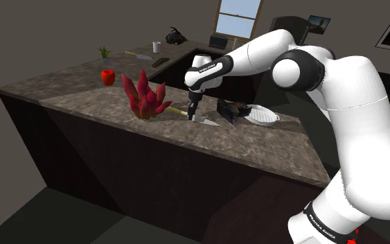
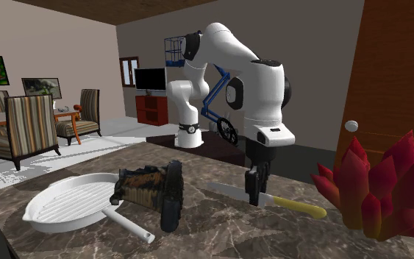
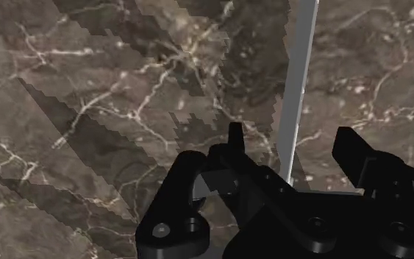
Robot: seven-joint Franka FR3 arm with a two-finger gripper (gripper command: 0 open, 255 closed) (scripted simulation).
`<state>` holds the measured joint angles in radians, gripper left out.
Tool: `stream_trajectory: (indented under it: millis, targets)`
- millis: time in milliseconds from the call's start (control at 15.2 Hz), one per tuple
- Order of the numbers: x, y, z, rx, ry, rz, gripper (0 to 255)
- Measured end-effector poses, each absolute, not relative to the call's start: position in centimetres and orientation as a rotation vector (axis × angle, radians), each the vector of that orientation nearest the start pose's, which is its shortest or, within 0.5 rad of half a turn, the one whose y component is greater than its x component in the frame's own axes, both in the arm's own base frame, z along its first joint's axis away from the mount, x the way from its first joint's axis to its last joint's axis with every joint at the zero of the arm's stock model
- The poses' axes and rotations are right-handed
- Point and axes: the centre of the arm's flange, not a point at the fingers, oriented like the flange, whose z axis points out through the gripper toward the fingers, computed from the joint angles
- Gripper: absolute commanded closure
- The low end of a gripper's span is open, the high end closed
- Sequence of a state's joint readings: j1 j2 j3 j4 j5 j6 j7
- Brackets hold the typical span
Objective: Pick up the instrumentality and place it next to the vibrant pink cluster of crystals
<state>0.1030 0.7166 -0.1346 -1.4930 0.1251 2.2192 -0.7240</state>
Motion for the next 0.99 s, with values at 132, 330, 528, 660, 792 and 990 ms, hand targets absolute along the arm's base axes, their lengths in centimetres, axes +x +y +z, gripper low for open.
stream_trajectory:
  millis: [132, 330, 528, 660, 792, 990]
  targets:
    - [71.7, -0.2, 25.2, -2.972, -1.003, -0.032, 0]
    - [71.7, -0.2, 25.8, -2.972, -1.003, -0.032, 0]
    - [71.6, -0.4, 29.1, -2.972, -1.003, -0.033, 0]
    - [71.6, -0.3, 30.0, -2.972, -1.003, -0.034, 0]
    - [71.6, -0.3, 30.1, -2.972, -1.003, -0.033, 0]
    - [71.6, -0.3, 30.2, -2.972, -1.003, -0.032, 0]
